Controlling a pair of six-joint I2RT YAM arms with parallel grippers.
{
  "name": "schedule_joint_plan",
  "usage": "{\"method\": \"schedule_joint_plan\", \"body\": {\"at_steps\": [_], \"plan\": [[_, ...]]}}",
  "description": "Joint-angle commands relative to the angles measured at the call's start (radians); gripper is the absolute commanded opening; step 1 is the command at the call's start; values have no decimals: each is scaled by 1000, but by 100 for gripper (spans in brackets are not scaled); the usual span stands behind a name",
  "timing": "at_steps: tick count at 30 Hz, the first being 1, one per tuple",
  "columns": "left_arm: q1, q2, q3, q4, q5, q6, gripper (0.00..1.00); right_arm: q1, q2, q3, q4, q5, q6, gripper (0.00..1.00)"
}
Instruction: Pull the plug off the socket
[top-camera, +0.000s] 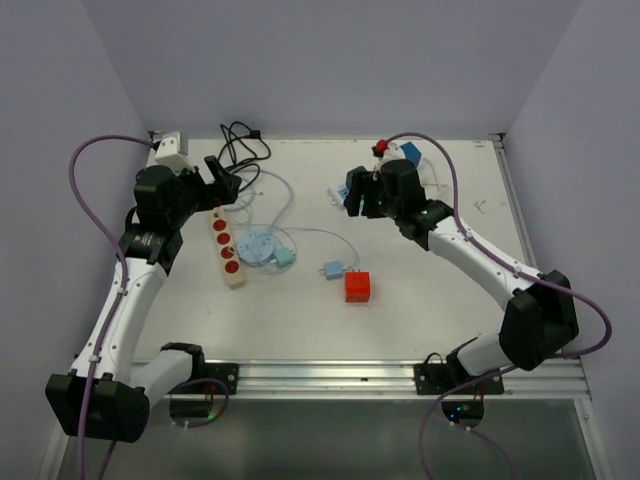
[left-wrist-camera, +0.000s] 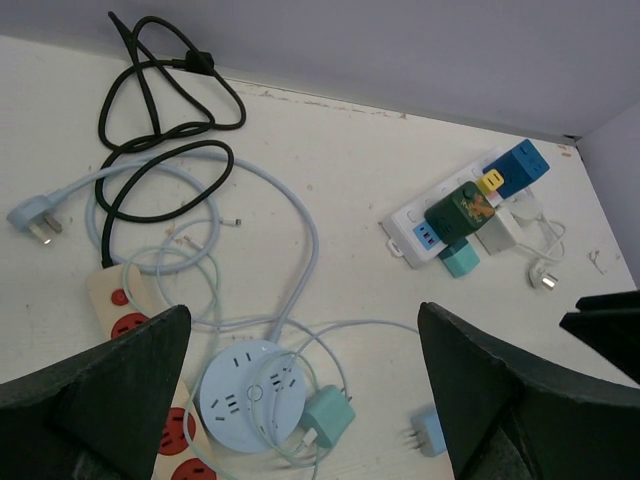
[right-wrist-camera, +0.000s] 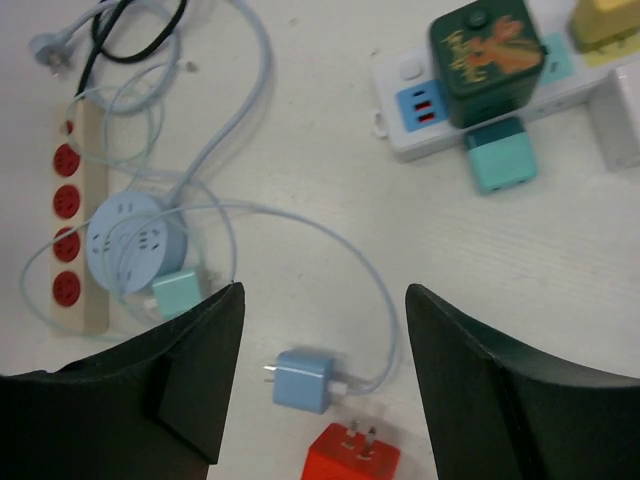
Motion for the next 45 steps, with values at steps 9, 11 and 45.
{"method": "schedule_joint_plan", "body": {"at_steps": [9, 11, 45], "plan": [[-34, -75, -115, 68, -58, 100, 100, -94, 378, 443, -185, 187, -228, 89], [-43, -75, -117, 62, -47, 94, 100, -98, 440, 553, -219, 201, -265, 93], [-80, -29, -184, 231, 165, -88, 99, -143, 381, 353, -55, -100, -246, 0]]}}
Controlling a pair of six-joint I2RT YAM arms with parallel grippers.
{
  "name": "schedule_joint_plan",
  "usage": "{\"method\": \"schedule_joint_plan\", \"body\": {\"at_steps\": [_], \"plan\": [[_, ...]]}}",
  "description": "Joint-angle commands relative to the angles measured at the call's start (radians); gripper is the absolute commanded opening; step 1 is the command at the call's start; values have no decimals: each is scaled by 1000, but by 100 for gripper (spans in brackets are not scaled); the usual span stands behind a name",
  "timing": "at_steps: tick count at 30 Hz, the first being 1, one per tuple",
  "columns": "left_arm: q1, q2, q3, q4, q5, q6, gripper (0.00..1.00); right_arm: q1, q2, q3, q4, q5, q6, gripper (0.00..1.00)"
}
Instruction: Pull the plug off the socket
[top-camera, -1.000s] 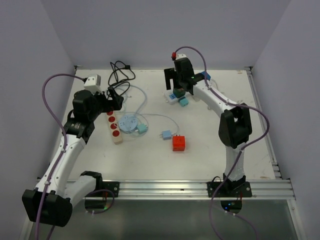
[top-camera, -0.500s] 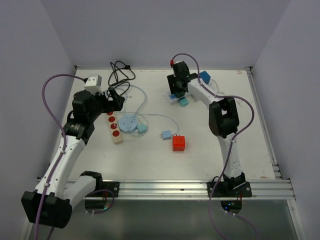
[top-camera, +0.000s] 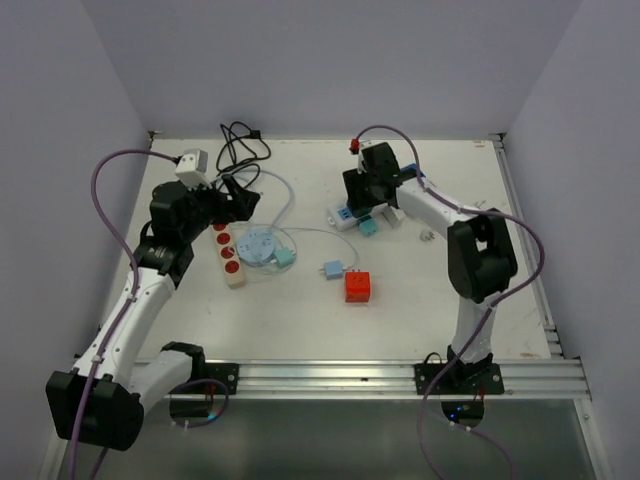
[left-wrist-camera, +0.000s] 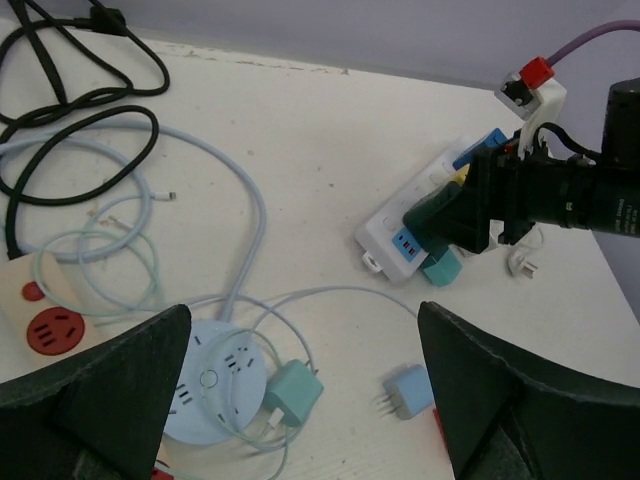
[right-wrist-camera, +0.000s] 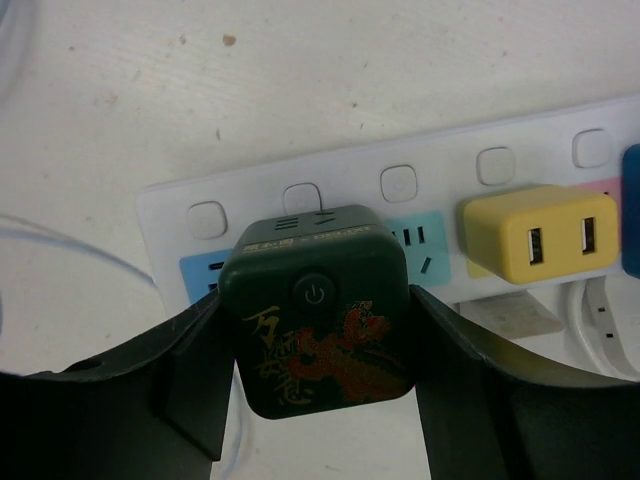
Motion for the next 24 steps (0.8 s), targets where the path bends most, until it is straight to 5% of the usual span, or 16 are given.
{"method": "schedule_joint_plan", "body": {"at_steps": [1, 7, 24], "plan": [[-53, 33, -49, 187, 81, -129, 99, 6, -222, -143, 186, -143, 90, 0], [-251, 200, -33, 316, 69, -173, 100, 4, -333, -321, 387, -231, 229, 0], [-317, 636, 92, 534, 113, -259, 97, 6, -491, -478, 592, -318, 383, 0]]}}
